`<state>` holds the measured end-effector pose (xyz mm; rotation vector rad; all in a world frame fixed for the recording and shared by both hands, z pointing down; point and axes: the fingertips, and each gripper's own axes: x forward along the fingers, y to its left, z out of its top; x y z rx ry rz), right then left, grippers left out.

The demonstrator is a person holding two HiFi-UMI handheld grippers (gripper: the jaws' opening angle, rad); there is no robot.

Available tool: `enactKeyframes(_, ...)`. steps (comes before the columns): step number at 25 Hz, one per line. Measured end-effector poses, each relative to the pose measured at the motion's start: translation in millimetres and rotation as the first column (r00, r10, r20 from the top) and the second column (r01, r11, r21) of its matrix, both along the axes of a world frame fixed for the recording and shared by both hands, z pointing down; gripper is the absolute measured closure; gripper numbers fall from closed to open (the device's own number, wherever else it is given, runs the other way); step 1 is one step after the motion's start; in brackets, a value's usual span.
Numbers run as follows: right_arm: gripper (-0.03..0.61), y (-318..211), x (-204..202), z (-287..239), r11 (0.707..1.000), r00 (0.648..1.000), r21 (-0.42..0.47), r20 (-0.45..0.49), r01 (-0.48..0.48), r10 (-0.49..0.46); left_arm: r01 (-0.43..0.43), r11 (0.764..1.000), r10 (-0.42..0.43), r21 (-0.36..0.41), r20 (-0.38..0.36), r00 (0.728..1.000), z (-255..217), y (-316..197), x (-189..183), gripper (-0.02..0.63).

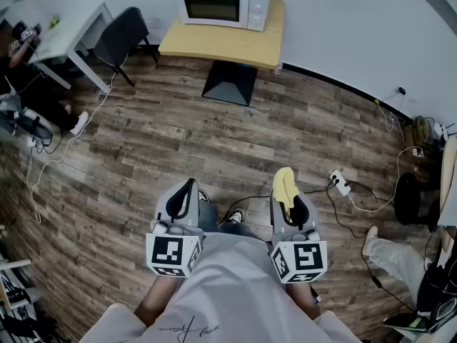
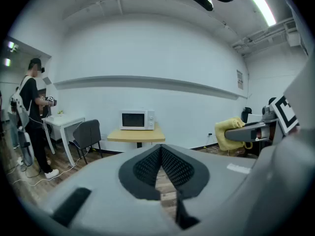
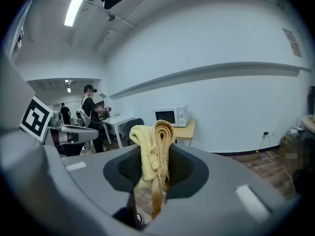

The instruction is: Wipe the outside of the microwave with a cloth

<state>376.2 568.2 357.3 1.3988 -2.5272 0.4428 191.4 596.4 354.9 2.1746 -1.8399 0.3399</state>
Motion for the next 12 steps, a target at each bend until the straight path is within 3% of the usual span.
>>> enactKeyframes(5, 0.46, -4, 5, 5, 1.0, 1.0, -0.004, 0.008, 0.007, -0.007, 0.014, 1.0, -0.014, -0.002, -0.006, 1.0, 2, -4, 0, 0.624)
enactKeyframes(9, 0.46, -10, 8, 6, 1.0, 0.998, -0.014, 0.066, -0.003, 0.004, 0.017, 1.0, -0.017, -0.017, 0.009, 1.0, 3, -11, 0, 0.624)
enactKeyframes(12, 0.456, -12, 1, -4, 0.998, 0.988, 0.02, 0.142, 0.055, -0.057, 0.019, 1.0, -0.019, -0.014, 0.0, 1.0, 4, -19, -2, 0.624)
